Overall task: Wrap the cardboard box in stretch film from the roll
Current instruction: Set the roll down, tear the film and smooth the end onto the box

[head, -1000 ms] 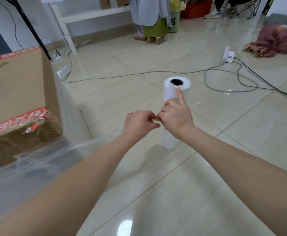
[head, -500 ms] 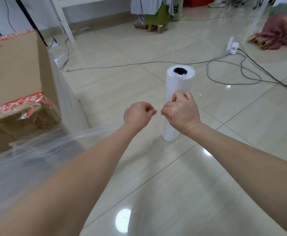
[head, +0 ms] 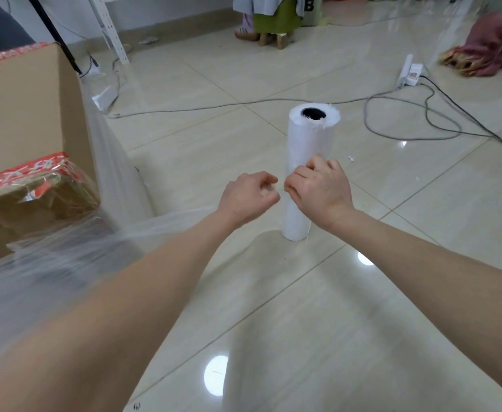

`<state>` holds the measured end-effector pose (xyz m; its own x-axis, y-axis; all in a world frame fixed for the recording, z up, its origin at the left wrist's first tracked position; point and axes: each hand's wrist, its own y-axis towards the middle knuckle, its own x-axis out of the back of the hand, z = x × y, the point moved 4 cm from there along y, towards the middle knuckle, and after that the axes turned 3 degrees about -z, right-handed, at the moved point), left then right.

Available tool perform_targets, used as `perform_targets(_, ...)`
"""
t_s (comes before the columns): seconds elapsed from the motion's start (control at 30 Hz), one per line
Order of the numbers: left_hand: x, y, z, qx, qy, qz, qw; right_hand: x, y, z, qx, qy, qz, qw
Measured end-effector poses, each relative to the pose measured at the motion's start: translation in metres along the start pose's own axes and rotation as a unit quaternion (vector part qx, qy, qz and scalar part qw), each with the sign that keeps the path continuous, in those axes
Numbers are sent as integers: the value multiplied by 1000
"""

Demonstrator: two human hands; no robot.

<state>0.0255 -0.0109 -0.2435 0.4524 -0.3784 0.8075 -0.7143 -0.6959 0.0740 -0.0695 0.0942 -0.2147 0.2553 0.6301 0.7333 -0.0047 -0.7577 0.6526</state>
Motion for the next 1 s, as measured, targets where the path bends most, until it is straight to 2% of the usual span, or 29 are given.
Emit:
perform_targets(0.07, -9, 0, -9, -40, 106, -3, 994, 0, 1, -1, -1, -3, -6, 1000)
perform_targets(0.17, -18, 3, -7, -1, 195, 5, 981, -1, -5, -4, 1, -3, 9, 1000)
perform_targets(0.27, -18, 3, -1, 28, 151, -22, 988, -5, -10, -7, -4, -22, 58, 998)
perform_targets(0.33, -18, 0, -1, 4, 140, -34, 990, -7, -12, -2, 25, -50, 77, 995)
perform_targets(0.43, -20, -3, -1, -38, 163, -32, 985, -17, -15, 9, 52, -7, 95, 994)
perform_targets(0.6, -19, -5, 6, -38, 119, -29, 992, -26, -12, 13, 59, -3, 67, 996)
perform_targets(0.73, -18, -4, 16, 38, 10, -31, 999, -26, -16, 5, 52, 49, 25, 997)
perform_targets(0.87, -21, -1, 25, 120, -57, -20, 991, -22, -17, 0, 44, 65, 28, 997)
perform_targets(0.93, -18, 1, 36, 166, -97, -59, 980, -21, -20, -3, 44, 64, 35, 996)
perform_targets(1.0, -8, -1, 55, 205, -78, -92, 971, -21, -23, -8, 41, 65, 35, 996)
